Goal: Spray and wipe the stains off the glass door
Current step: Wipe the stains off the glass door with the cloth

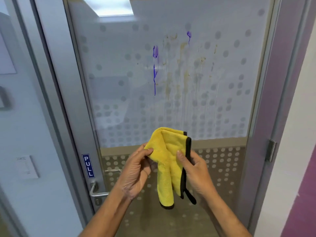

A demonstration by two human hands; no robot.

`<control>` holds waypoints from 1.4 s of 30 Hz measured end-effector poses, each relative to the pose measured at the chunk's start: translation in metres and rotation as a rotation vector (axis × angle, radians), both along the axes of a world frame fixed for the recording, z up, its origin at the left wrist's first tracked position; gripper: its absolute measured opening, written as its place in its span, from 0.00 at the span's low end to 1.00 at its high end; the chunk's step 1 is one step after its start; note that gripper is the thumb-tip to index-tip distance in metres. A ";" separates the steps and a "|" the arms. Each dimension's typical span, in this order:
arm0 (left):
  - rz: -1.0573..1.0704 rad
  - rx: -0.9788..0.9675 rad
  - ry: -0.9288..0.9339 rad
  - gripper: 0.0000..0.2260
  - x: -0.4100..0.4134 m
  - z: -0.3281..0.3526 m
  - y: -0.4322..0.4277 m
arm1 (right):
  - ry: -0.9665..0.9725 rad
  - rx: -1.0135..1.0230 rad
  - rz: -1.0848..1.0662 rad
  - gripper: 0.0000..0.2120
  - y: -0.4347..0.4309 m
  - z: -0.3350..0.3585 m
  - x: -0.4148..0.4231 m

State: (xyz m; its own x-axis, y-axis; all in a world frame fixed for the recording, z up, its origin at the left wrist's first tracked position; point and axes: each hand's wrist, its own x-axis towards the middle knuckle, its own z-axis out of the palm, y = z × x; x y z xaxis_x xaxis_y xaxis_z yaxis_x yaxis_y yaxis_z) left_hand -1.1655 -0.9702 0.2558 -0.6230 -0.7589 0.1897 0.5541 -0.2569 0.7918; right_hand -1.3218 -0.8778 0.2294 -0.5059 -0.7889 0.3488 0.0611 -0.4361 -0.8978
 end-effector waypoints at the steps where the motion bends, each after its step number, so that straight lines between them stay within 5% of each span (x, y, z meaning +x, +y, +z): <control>1: -0.013 0.025 0.011 0.15 0.000 0.002 -0.006 | -0.027 0.013 -0.003 0.10 -0.003 0.002 -0.005; 6: -0.016 0.113 0.022 0.19 0.010 0.012 -0.048 | -0.040 0.120 0.057 0.15 -0.012 0.024 -0.030; 10: 0.102 -0.094 -0.132 0.12 0.008 0.022 -0.073 | 0.083 0.155 0.009 0.10 -0.020 0.045 -0.046; 17: 0.288 -0.551 -0.212 0.11 -0.037 0.061 -0.085 | 0.191 0.129 -0.441 0.06 -0.034 0.061 -0.058; 22: 0.516 -0.821 -0.249 0.11 -0.073 0.088 -0.080 | 0.516 0.215 -0.889 0.08 -0.032 0.070 -0.083; 24: 0.593 -0.899 -0.273 0.10 -0.085 0.095 -0.078 | 0.428 0.162 -0.874 0.03 -0.033 0.076 -0.096; 32: 0.475 -0.850 -0.115 0.10 -0.162 0.112 -0.035 | -0.106 -0.236 -0.972 0.06 -0.059 0.096 -0.144; 42: 0.562 -0.845 -0.149 0.12 -0.224 0.114 -0.042 | 0.060 -0.332 -1.093 0.25 -0.107 0.111 -0.181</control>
State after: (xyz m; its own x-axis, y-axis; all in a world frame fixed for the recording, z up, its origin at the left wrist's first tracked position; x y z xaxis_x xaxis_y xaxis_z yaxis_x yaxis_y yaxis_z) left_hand -1.3894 -1.0118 0.3699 -0.2797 -0.6027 0.7473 0.3033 0.6831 0.6644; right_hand -1.5025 -0.9851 0.3408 -0.8404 0.1983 0.5045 -0.5357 -0.4456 -0.7173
